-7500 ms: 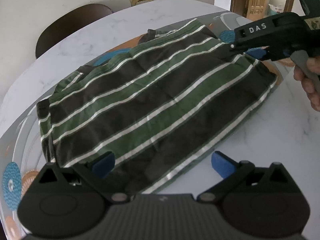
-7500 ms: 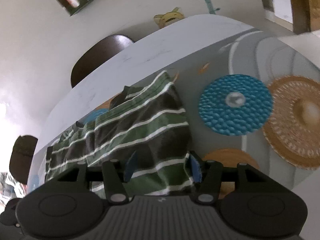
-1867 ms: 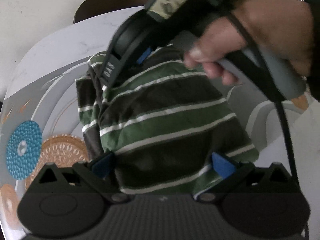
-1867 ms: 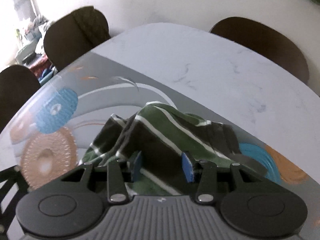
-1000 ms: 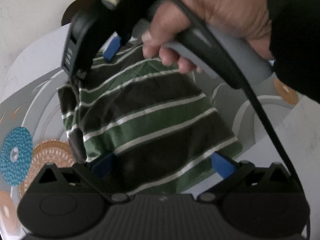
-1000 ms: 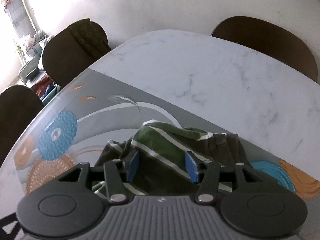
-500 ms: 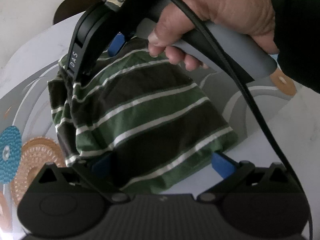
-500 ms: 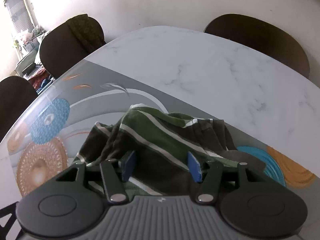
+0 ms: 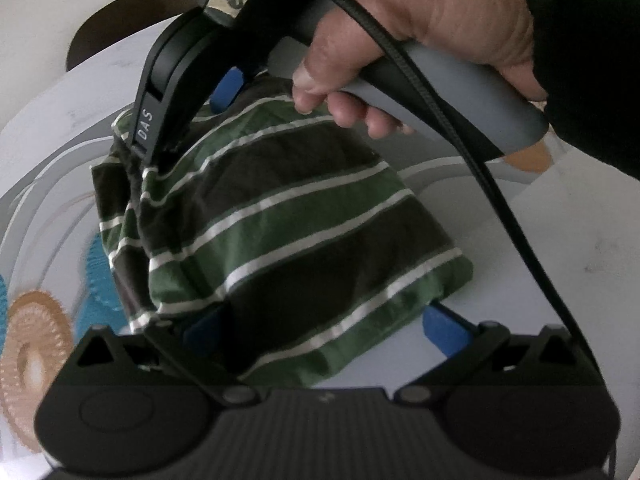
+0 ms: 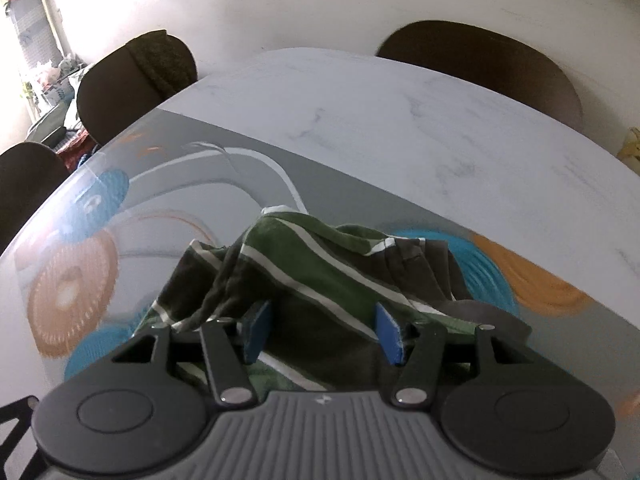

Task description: Fold clothes

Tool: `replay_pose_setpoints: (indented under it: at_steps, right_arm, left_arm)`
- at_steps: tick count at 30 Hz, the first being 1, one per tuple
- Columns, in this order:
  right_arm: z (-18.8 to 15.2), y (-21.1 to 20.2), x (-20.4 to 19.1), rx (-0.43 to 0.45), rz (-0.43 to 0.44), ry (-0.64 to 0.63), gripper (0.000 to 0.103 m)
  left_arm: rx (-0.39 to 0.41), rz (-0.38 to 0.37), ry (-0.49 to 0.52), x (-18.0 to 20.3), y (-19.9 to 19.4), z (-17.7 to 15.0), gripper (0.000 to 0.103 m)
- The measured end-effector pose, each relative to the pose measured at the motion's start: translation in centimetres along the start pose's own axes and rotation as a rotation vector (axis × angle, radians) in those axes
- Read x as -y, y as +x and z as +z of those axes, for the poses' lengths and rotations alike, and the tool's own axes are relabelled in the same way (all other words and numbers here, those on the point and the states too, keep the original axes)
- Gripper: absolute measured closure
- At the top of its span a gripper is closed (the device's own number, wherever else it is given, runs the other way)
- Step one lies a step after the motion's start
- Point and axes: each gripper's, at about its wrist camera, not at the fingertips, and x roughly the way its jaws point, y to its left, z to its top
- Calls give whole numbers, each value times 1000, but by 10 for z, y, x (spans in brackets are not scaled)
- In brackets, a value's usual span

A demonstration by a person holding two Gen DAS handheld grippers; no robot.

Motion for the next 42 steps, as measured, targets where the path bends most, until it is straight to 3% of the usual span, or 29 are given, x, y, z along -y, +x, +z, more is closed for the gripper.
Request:
replay_pose_setpoints:
  at_steps: [7, 13, 18, 25, 32, 36, 42]
  right_arm:
    - [-32, -25, 26, 5, -38, 58, 45]
    - [-37, -52, 33, 46, -30, 117, 37]
    - [-59, -94, 32, 110, -50, 135, 28]
    - [-112, -117, 18, 52, -51, 206, 28]
    - [-137, -125, -9, 26, -74, 216, 28]
    - [-149, -126, -27, -4, -139, 169, 28]
    - [-167, -131, -22, -26, -176, 198, 28]
  left_arm:
    - [5, 37, 62, 41, 2, -1, 0]
    - [33, 83, -1, 41, -17, -4, 0]
    - [63, 100, -92, 27, -48, -21, 0]
    - [61, 93, -96, -7, -58, -38, 0]
    - [82, 109, -79, -16, -68, -50, 0]
    - [103, 130, -104, -28, -72, -48, 0]
    - [122, 178, -135, -50, -60, -32, 0]
